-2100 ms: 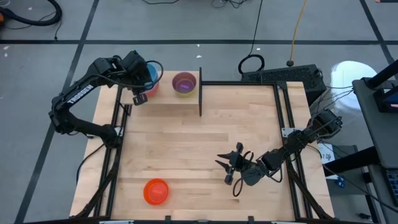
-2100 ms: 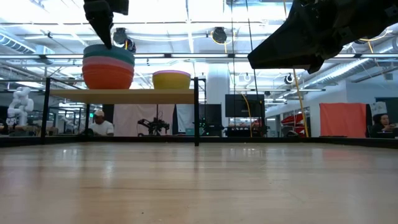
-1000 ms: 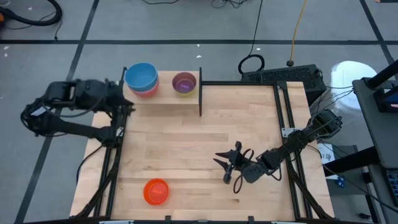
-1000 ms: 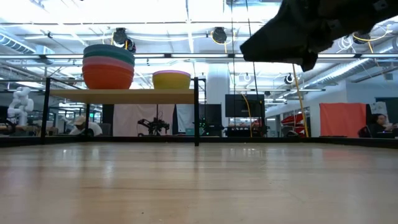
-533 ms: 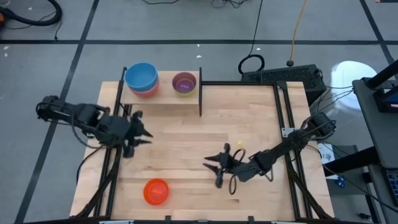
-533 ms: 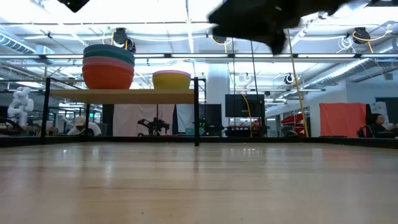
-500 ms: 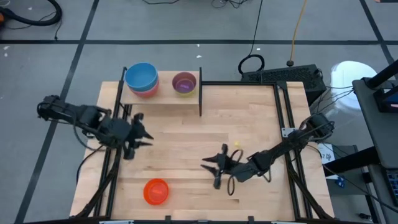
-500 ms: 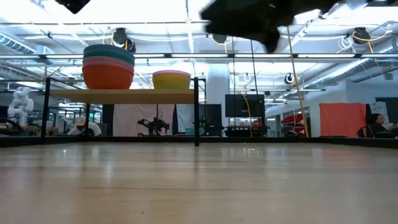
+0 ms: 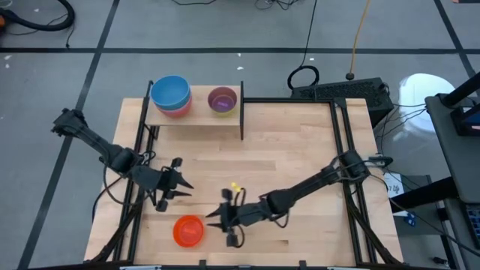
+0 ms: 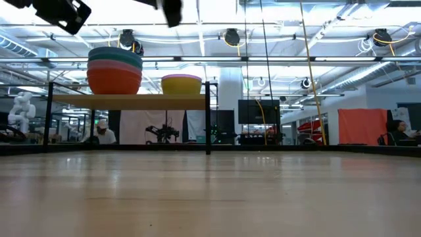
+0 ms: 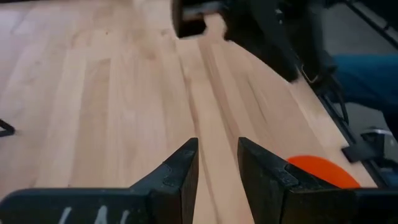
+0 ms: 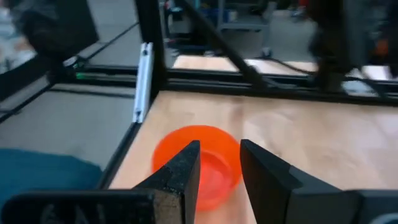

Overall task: Place and stack bowls onto a shelf
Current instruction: Stack the orange bowl into the purple bowl on the shelf

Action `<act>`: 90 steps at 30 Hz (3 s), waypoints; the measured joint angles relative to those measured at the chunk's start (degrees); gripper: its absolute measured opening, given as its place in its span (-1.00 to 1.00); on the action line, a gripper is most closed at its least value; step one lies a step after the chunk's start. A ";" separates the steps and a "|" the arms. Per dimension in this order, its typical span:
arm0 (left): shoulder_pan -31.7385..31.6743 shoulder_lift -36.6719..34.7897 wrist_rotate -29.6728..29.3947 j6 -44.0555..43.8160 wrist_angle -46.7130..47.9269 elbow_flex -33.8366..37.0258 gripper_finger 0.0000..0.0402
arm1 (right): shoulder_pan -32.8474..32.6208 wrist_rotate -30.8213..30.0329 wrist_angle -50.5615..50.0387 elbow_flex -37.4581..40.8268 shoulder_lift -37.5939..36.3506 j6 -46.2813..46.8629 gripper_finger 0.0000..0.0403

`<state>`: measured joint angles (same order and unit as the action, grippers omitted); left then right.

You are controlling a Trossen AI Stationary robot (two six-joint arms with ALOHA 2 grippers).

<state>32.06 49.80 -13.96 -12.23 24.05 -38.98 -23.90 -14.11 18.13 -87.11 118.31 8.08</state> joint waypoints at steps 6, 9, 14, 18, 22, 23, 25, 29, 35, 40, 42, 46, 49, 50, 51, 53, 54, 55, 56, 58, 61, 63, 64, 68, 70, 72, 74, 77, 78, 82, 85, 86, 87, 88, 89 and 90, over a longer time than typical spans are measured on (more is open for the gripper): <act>1.78 0.01 -3.42 -2.64 -9.68 6.71 -0.43 | 0.63 5.36 -1.40 -7.34 6.41 -3.29 -0.46; 2.40 0.00 -5.53 -3.32 -12.68 9.03 -0.43 | 0.74 5.48 -1.41 -9.46 8.94 -4.65 -0.46; 2.60 0.00 -7.24 -3.43 -16.28 12.10 -0.43 | 1.25 9.71 -1.30 -11.80 12.71 -5.61 -0.46; 2.60 0.01 -7.70 -3.54 -18.54 13.60 -0.43 | 1.70 13.69 -1.50 -11.91 14.40 -6.47 -0.45; 2.60 0.00 -7.92 -3.53 -20.09 14.38 -0.43 | 1.93 15.55 1.25 -12.02 16.50 -10.08 -0.45; 2.60 0.00 -8.19 -3.51 -20.19 14.41 -0.43 | 2.06 16.75 1.59 -12.00 16.90 -10.87 -0.45; 2.60 0.00 -8.62 -3.53 -20.28 14.41 -0.43 | 2.35 18.59 3.04 -11.95 18.07 -11.61 -0.45; 2.60 0.00 -8.69 -3.34 -20.56 14.41 -0.43 | 3.19 21.44 4.57 -11.95 19.12 -13.86 -0.45; 2.60 0.02 -8.85 -2.88 -20.87 14.41 -0.43 | 3.65 21.79 3.87 -11.94 20.41 -19.54 -0.45; 2.60 0.00 -8.91 -2.90 -20.75 14.42 -0.43 | 3.76 21.82 0.68 -11.93 20.12 -21.21 -0.45; 2.60 0.00 -8.92 -2.90 -20.74 14.42 -0.43 | 3.87 21.39 -0.48 -11.93 20.10 -20.94 -0.45; 2.60 0.00 -8.98 -2.90 -20.75 14.42 -0.43 | 3.87 18.59 -0.65 -11.93 20.08 -20.86 -0.45; 2.60 0.00 -9.04 -2.95 -20.76 14.43 -0.43 | 3.85 18.50 -0.84 -11.93 20.08 -20.81 -0.47; 2.60 0.00 -9.04 -3.11 -20.76 14.42 -0.43 | 3.85 18.47 -0.88 -11.93 20.08 -20.81 -0.49; 2.60 0.00 -9.04 -3.16 -20.76 14.43 -0.43 | 3.90 18.46 -0.88 -11.93 20.08 -20.86 -0.53; 2.60 0.00 -9.04 -3.22 -20.78 14.42 -0.43 | 3.96 18.49 -0.88 -11.93 20.08 -20.94 -0.61; 2.60 0.00 -9.04 -3.33 -20.78 14.42 -0.43 | 3.97 18.47 -0.87 -11.93 20.08 -20.97 -0.67; 2.60 0.00 -9.04 -3.39 -20.78 14.42 -0.43 | 3.98 18.47 -0.88 -11.93 20.08 -20.97 -0.74; 2.60 0.00 -9.04 -3.40 -20.78 14.42 -0.43 | 3.98 18.48 -0.92 -11.93 20.08 -20.97 -0.80; 2.60 0.00 -9.03 -3.40 -20.78 14.42 -0.43 | 3.96 18.52 -0.89 -11.93 20.08 -20.97 -0.92; 2.60 0.00 -9.02 -3.40 -20.78 14.43 -0.43 | 3.96 18.41 -0.59 -11.93 19.95 -20.99 -0.97; 2.60 0.00 -9.04 -3.40 -20.80 14.43 -0.43 | 3.96 18.35 -1.11 -11.93 19.52 -20.90 -0.96; 2.60 0.00 -9.05 -3.41 -20.78 14.43 -0.43 | 3.95 18.25 -1.77 -11.93 19.19 -20.89 -0.97; 2.60 0.00 -9.10 -3.45 -20.80 14.42 -0.43 | 3.57 14.87 -6.50 -11.90 16.03 -20.75 -0.99; 2.60 0.00 -9.95 -3.43 -20.82 14.42 -0.43 | 3.45 13.67 -10.42 -11.89 13.75 -20.56 -1.00; 2.60 0.00 -11.54 -3.45 -20.82 14.43 -0.43 | 3.28 12.31 -14.59 -11.89 11.25 -18.76 -1.00; 2.60 0.00 -13.59 -3.43 -20.85 14.42 -0.43 | 3.20 11.70 -18.63 -11.89 8.81 -16.54 -1.00; 2.60 0.00 -16.67 -3.44 -20.85 14.43 -0.43 | 2.80 8.92 -24.46 -11.89 5.24 -14.68 -1.00; 2.60 0.00 -17.68 -3.45 -20.85 14.42 -0.43 | 2.71 7.88 -26.10 -11.89 4.19 -14.42 -1.00; 2.60 0.00 -21.48 -4.53 -20.83 14.43 -0.43 | 2.37 4.21 -33.25 -11.89 -0.42 -12.80 -1.00; 2.58 0.00 -23.34 -5.10 -20.78 14.41 -0.43 | 2.61 1.75 -38.63 -11.89 -3.80 -12.08 -1.00; 2.60 0.00 -23.85 -5.28 -20.78 14.41 -0.43 | 2.90 0.74 -39.94 -11.89 -4.79 -11.90 -1.00; 2.60 0.01 -24.48 -5.46 -20.79 14.42 -0.43 | 3.27 0.02 -41.51 -11.89 -5.74 -11.77 -1.00; 2.59 0.01 -25.13 -5.62 -20.80 14.41 -0.43 | 3.61 -0.91 -43.21 -11.89 -6.72 -11.74 -1.00; 2.59 0.00 -25.55 -5.84 -20.85 14.43 -0.43 | 4.07 -1.45 -44.57 -11.89 -7.48 -11.79 -1.00; 2.57 0.00 -25.94 -5.90 -20.84 14.41 -0.43 | 4.61 -2.24 -45.32 -11.89 -8.29 -11.94 -1.00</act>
<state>34.63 49.80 -39.90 -18.14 3.21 -24.57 -19.29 -16.35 -27.19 -99.00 110.02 -3.86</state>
